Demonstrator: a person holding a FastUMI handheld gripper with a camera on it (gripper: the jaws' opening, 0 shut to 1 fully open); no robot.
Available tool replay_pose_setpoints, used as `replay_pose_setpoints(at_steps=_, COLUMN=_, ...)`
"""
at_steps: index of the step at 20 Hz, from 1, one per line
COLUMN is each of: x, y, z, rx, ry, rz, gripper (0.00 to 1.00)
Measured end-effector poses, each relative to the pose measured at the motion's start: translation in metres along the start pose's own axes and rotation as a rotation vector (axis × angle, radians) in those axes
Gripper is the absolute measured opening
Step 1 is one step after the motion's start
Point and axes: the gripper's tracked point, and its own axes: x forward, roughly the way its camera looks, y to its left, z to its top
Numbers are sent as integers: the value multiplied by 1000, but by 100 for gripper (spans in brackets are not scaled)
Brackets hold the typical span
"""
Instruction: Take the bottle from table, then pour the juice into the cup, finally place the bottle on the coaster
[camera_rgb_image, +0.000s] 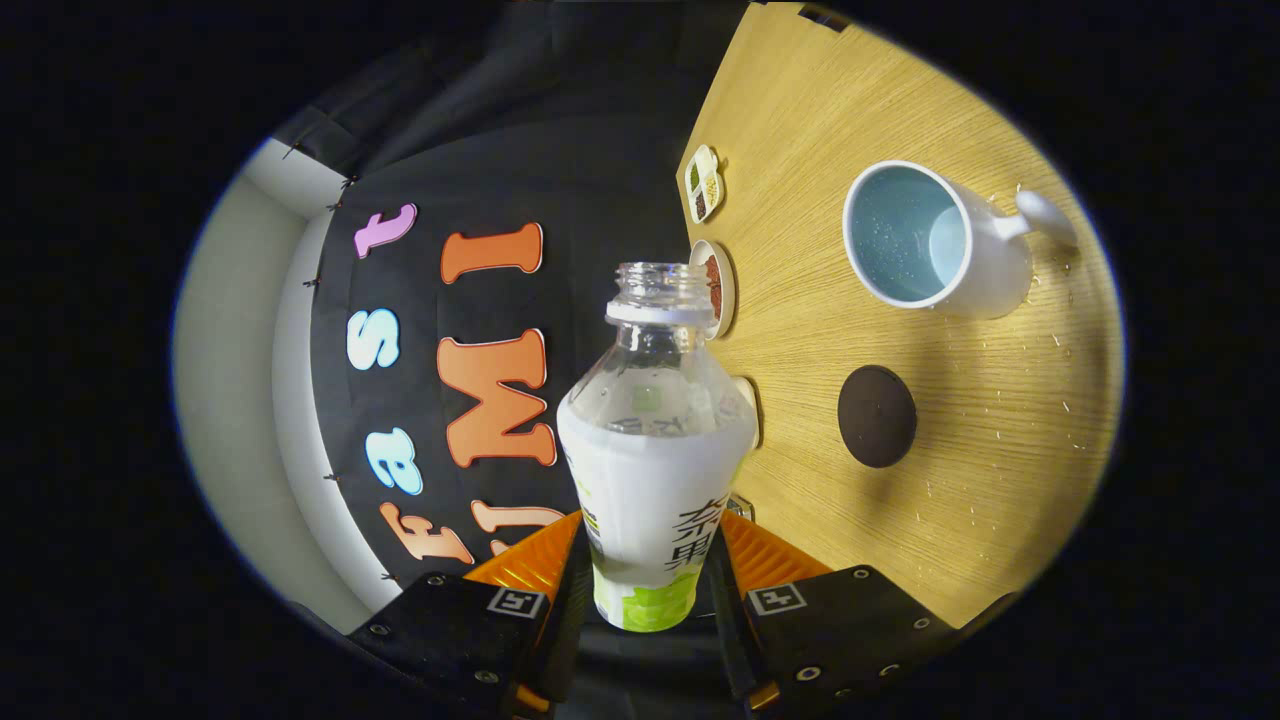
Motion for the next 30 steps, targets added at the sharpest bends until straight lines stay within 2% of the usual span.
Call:
replay_pose_setpoints(at_steps=11, x=1, y=-2, z=9, rx=89, ry=-9, rz=-18, gripper=59)
replay_pose_setpoints(at_steps=30, x=8, y=6, z=-3, rx=183, ry=15, rz=-45, gripper=59)
